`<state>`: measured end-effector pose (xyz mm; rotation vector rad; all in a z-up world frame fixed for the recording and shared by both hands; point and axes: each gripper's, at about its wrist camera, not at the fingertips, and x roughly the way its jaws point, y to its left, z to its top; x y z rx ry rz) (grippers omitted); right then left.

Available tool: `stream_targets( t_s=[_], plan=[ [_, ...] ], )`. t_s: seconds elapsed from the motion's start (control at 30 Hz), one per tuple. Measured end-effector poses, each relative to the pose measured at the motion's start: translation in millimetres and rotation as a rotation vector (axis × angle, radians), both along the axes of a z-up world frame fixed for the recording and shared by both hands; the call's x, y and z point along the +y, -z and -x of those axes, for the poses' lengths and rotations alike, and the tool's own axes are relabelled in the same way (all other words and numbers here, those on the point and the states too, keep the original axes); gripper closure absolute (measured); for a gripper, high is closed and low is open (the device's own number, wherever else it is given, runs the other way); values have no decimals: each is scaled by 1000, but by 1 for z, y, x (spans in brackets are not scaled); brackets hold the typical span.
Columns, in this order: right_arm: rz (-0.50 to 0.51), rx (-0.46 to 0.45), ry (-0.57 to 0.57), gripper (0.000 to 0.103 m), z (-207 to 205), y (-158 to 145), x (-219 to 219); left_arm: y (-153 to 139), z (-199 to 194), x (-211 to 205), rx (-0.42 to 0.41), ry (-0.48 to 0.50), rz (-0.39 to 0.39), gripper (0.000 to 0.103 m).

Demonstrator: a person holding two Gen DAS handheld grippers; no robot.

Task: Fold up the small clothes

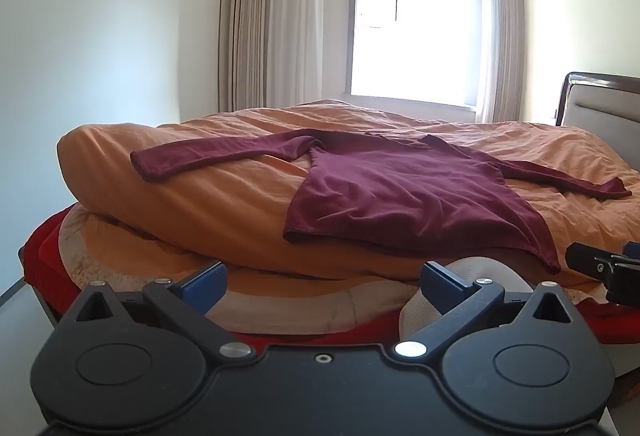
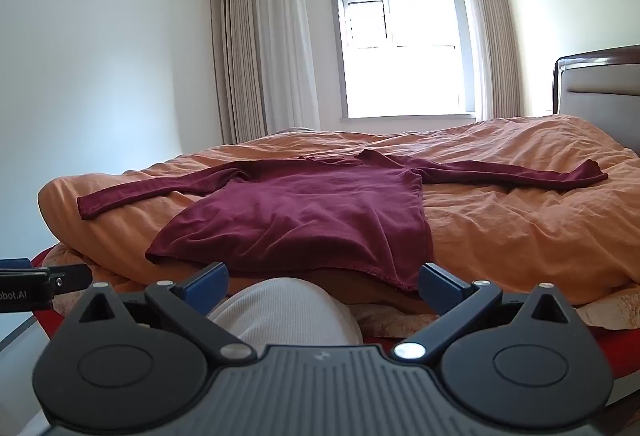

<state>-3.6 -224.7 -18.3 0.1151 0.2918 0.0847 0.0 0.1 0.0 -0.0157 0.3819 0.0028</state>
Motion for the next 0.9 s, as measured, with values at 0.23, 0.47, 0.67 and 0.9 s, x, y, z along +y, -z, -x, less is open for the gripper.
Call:
stream_targets(
  t_s=[0.23,0.47,0.67,0.9],
  plan=[
    [1,0,0,0,-1,0,1,1,-1,-1,3,7,3,1],
    [0,-2,2,0,-1,0,1,-1,-1,3,3,3,4,1],
    [-2,-3,9,0,0,1,-2,3,-1,0,6,-7,-1,1],
    [7,-5,10,0,1,-1,1,3,-2,-1,6,-6,-1,1]
  ],
)
